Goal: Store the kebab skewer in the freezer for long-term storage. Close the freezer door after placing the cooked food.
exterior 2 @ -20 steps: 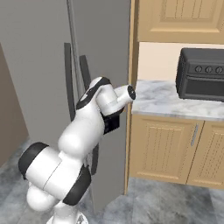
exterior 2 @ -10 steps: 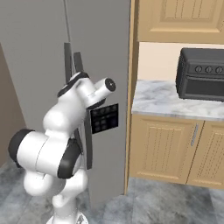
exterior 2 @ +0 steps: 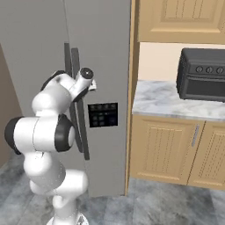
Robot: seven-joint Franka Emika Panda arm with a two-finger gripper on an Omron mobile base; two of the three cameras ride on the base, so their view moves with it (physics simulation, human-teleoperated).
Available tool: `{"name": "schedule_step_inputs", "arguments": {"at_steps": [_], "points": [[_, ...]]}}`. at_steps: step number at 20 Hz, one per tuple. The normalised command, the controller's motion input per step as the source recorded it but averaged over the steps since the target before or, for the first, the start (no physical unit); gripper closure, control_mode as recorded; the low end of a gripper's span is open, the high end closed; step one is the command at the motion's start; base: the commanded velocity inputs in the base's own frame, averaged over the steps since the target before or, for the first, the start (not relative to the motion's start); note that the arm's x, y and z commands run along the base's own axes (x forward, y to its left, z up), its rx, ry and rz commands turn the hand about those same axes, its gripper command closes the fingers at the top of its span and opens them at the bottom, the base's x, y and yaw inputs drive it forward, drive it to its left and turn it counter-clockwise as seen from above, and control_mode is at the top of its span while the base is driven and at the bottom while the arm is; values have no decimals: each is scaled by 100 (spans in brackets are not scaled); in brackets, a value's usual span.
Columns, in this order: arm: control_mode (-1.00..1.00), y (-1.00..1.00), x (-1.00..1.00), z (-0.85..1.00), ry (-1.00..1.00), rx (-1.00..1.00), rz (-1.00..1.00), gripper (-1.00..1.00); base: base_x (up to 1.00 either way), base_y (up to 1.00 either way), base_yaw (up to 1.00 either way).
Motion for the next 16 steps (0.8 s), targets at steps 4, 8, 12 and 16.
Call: {"name": "schedule_step_inputs", "arguments": {"at_steps": [4,8,12,16], "points": [[-100,51,52,17,6,-10,-30,-100,0,0,0],[-100,24,29,40,7,-11,-31,-100,0,0,0],[-100,4,1,54,8,-5,-28,-100,0,0,0],[-100,0,-16,43,1,0,-25,-100,0,0,0]]}}
